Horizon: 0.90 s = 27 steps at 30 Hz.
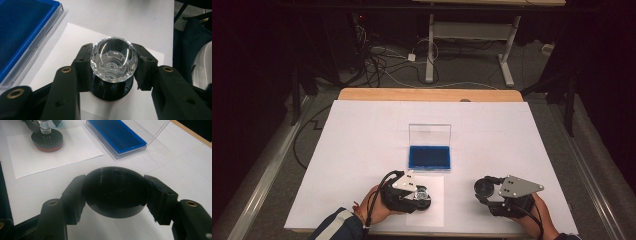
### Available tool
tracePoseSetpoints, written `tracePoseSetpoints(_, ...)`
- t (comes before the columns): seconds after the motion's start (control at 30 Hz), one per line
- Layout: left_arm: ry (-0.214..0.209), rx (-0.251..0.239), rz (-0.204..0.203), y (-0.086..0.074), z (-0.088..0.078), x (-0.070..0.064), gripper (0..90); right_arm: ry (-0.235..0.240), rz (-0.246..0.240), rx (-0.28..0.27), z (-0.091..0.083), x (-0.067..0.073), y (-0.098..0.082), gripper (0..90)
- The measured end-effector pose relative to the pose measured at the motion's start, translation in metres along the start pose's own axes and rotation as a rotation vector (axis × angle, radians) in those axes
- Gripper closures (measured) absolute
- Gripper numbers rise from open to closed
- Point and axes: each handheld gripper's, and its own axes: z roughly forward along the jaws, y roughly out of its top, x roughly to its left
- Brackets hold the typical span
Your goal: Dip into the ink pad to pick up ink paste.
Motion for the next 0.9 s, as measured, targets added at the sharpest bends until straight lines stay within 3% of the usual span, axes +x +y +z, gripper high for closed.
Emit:
tracePoseSetpoints(0.2,0.016,0.004,0.016,0.001,-0.001,-0.002,54.1,0.002,-0.001,0.0,0.0,0.0,0.0,38.0)
tracePoseSetpoints(0.6,-0.011,-0.021,-0.01,0.002,-0.003,0.0,54.1,-0.005,0.002,-0.005,-0.002,-0.001,0.0,38.0)
tracePoseSetpoints(0.73,0.007,-0.031,0.006,0.005,-0.008,-0.001,54.1,-0.006,0.001,-0.004,-0.002,-0.001,0.0,38.0)
tracePoseSetpoints(0.9,0.006,-0.052,-0.005,0.006,-0.012,0.002,54.1,-0.009,0.0,-0.006,-0.002,-0.001,0.0,37.9)
